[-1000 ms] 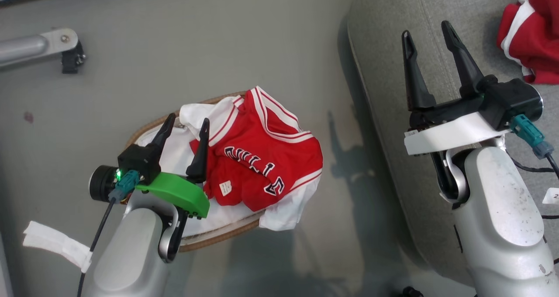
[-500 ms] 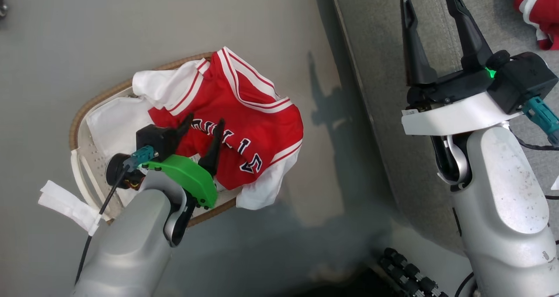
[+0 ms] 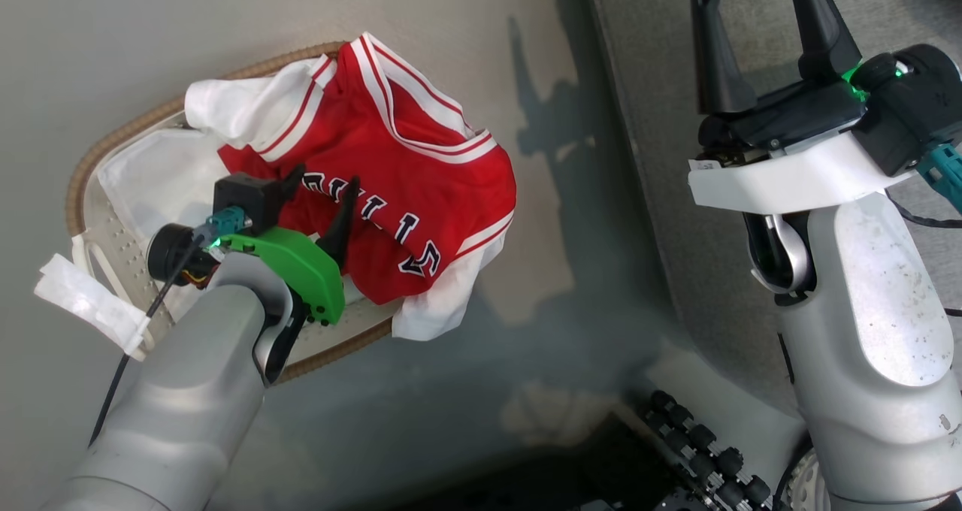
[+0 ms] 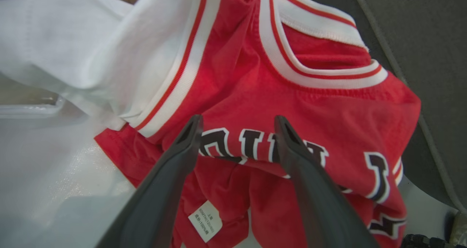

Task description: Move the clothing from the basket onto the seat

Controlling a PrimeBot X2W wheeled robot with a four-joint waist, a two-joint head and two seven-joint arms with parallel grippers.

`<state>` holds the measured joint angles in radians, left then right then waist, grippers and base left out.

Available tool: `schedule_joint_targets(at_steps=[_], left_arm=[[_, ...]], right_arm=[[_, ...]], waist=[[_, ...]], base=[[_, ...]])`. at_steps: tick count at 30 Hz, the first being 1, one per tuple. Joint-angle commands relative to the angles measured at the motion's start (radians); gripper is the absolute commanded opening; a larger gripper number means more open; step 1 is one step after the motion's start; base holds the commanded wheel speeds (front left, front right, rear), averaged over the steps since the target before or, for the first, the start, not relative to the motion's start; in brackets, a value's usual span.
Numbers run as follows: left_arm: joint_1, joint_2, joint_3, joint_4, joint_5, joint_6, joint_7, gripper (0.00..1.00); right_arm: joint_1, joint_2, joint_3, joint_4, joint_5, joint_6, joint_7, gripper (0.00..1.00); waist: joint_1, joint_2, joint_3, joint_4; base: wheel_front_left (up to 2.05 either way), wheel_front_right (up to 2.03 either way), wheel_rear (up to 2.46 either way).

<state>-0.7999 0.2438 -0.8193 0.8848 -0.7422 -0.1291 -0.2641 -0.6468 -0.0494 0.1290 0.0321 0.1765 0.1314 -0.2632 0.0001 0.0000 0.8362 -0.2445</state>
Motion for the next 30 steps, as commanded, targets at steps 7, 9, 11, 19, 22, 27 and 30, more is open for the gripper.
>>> schedule_joint_targets(at_steps=[7, 9, 11, 19, 22, 27, 30], left_arm=[[-0.07, 0.001, -0.072, 0.052, -0.11, -0.002, 0.0, 1.0], [-0.088, 0.001, -0.088, 0.068, -0.139, -0.002, 0.001, 1.0], [-0.107, 0.002, -0.108, 0.082, -0.161, -0.002, 0.005, 1.0], [-0.169, -0.005, -0.21, 0.128, -0.218, -0.002, 0.039, 1.0], [-0.19, -0.005, -0.263, 0.147, -0.238, -0.002, 0.063, 1.0], [-0.201, 0.005, -0.331, 0.148, -0.271, -0.002, 0.097, 0.48], [-0.199, 0.01, -0.368, 0.136, -0.292, -0.002, 0.11, 0.0]], right_arm=[[-0.032, -0.003, 0.011, -0.026, -0.013, -0.001, -0.002, 1.0], [-0.041, -0.003, 0.014, -0.034, -0.017, -0.001, -0.002, 1.0], [-0.047, -0.002, 0.017, -0.045, -0.021, -0.001, -0.002, 1.0], [-0.041, -0.003, 0.025, -0.085, -0.041, -0.001, -0.002, 1.0], [-0.032, -0.003, 0.028, -0.099, -0.046, -0.001, -0.002, 1.0], [-0.021, -0.003, 0.032, -0.106, -0.042, -0.001, -0.002, 1.0], [-0.019, -0.003, 0.033, -0.107, -0.04, -0.001, -0.002, 1.0]], waist=[[-0.0001, 0.0, 0.061, 0.002], [-0.0001, 0.0, 0.071, 0.0], [-0.0001, 0.0, 0.079, -0.001], [-0.0001, 0.0, 0.097, 0.006], [-0.0001, 0.0, 0.104, 0.008], [-0.0001, 0.0, 0.103, 0.005], [-0.0001, 0.0, 0.098, 0.002]], base=[[0.0, 0.0, 0.0], [0.0, 0.0, 0.0], [0.0, 0.0, 0.0], [0.0, 0.0, 0.0], [0.0, 0.0, 0.0], [0.0, 0.0, 0.0], [0.0, 0.0, 0.0]])
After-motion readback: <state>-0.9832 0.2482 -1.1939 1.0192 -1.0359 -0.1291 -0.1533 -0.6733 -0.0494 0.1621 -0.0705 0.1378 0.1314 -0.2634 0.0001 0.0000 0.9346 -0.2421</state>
